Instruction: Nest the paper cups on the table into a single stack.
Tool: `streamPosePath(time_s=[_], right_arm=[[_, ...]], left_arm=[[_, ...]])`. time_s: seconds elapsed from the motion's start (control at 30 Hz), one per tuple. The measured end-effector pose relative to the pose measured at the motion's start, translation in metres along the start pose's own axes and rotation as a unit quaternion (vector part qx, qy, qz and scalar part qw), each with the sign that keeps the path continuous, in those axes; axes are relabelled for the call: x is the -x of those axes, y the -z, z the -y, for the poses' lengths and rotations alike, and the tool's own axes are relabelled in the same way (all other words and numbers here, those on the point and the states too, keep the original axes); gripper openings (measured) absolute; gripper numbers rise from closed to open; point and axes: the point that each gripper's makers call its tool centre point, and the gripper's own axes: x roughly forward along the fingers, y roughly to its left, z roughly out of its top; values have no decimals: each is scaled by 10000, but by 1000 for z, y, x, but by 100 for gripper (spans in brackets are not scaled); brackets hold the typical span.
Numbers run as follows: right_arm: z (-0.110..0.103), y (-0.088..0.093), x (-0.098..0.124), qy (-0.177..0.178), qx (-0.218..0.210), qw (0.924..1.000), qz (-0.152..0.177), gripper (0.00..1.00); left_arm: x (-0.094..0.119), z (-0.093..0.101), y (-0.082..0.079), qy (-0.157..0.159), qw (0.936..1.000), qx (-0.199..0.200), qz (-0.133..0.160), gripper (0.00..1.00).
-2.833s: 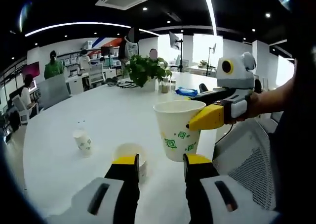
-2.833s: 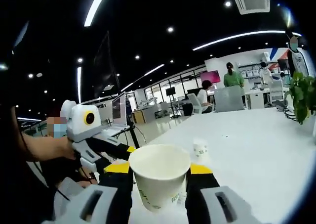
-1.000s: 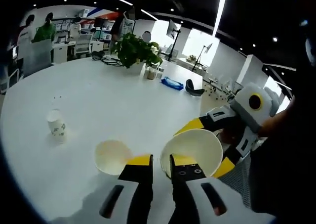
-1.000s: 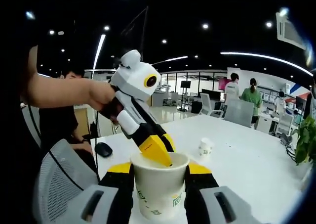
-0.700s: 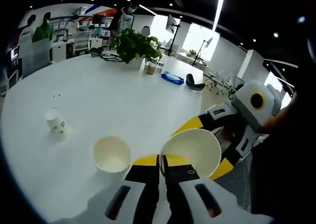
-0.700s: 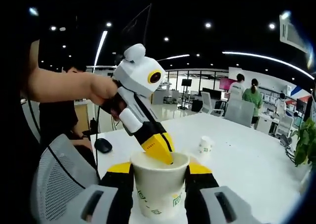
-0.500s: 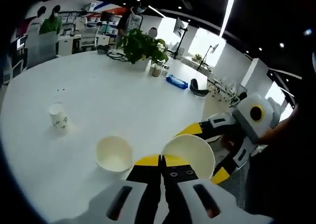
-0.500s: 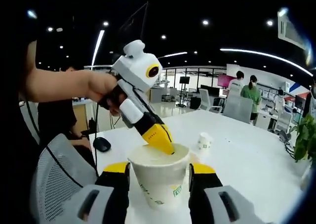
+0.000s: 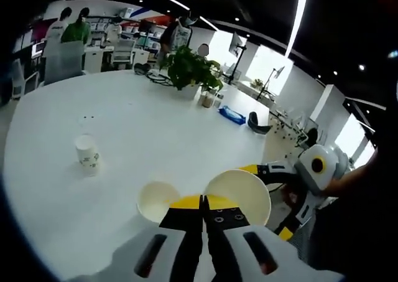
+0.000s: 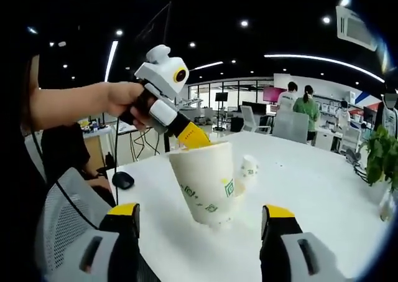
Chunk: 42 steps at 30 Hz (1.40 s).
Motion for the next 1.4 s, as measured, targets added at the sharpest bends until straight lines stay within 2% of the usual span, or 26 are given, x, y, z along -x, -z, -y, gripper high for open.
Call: streamPosePath(time_s=[0.33, 0.37, 0.63, 1.0, 1.13, 1.4], right_arm=[[14, 10, 7, 193, -215, 9996, -13, 97], [15, 12, 7, 208, -217, 9995, -20, 97], [16, 12, 8, 277, -214, 9994, 4, 99], [18, 10, 10, 351, -198, 9992, 39, 98], [19, 12, 10, 372, -196, 9991, 15, 97], [20, 12, 10, 404, -169, 9990, 2, 94]], left_arm=[[6, -26, -6, -546, 9982, 159, 166, 0], [7, -31, -7, -673, 9974, 162, 211, 0], [9, -53, -19, -1066, 9933, 187, 408, 0], [-10, -64, -8, -1321, 9912, -121, 26, 0], [-18, -66, -4, -1287, 9916, -140, -62, 0], [-32, -72, 9, -1349, 9894, -419, -327, 0]])
